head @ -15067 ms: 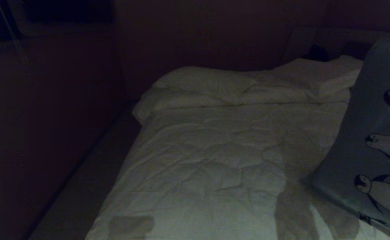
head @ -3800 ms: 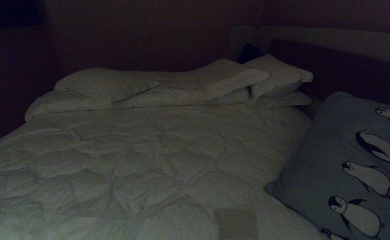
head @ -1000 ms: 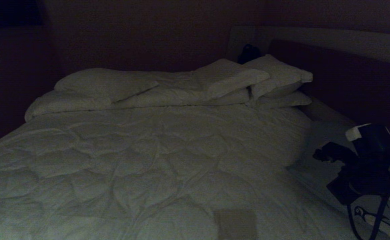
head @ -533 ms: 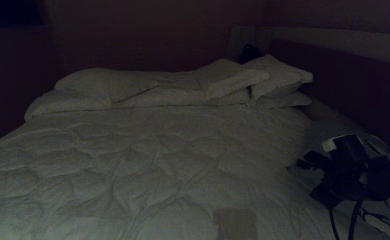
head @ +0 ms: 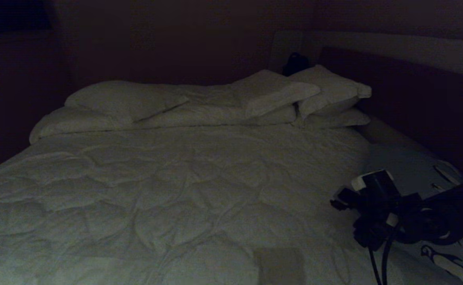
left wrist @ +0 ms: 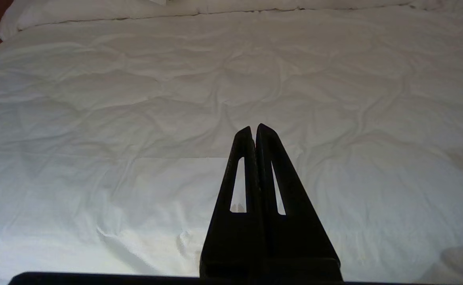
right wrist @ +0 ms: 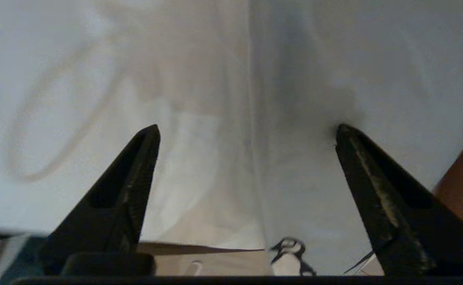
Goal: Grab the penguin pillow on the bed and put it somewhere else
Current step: Place the pillow at the bedside
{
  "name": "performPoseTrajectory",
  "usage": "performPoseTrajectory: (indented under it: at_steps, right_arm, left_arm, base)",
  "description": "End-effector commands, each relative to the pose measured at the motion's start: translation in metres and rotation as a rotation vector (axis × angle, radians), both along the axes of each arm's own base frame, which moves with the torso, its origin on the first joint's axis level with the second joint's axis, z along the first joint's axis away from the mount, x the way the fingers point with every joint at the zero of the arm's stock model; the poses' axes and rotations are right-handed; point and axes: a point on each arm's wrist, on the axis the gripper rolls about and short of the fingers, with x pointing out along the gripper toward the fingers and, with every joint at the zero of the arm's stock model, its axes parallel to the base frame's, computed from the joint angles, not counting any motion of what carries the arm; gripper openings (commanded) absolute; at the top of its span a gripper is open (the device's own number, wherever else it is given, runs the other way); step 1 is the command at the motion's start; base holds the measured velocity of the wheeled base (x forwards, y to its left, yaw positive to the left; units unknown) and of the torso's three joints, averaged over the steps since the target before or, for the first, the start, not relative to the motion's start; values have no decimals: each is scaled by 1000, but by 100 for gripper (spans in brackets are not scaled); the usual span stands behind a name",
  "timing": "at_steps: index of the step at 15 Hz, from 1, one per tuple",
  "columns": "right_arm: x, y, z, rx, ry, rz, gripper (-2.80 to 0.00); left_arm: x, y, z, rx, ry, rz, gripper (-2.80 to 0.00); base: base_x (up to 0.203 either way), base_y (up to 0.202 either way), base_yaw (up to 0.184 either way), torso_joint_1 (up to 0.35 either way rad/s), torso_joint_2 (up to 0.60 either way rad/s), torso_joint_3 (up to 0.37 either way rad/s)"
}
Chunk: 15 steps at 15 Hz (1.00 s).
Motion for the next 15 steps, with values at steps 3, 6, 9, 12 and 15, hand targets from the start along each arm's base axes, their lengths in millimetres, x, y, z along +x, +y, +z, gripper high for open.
performPoseTrajectory:
  at_steps: [3,6,9,12,15]
  right_arm:
    - [16,3,-16,-97,-51,-57,0]
    - [25,4,-11,-121,-99,-85,0]
    - [25,5,-4,-155,-133,-108,0]
    - [20,7,-1,-193,-141,-120,0]
    - [21,7,-6,-199,-124,-114,0]
  left_arm:
    - [0,0,0,0,1,1,-280]
    - [0,0,0,0,1,1,-280]
    - [0,0,0,0,0,1,-280]
    - [0,0,0,0,1,3,-280]
    - [0,0,0,0,0,1,-280]
  base:
    - [0,0,0,0,0,0]
    - [0,0,0,0,0,0]
    - [0,0,0,0,0,0]
    - [0,0,0,0,0,0]
    - [0,0,0,0,0,0]
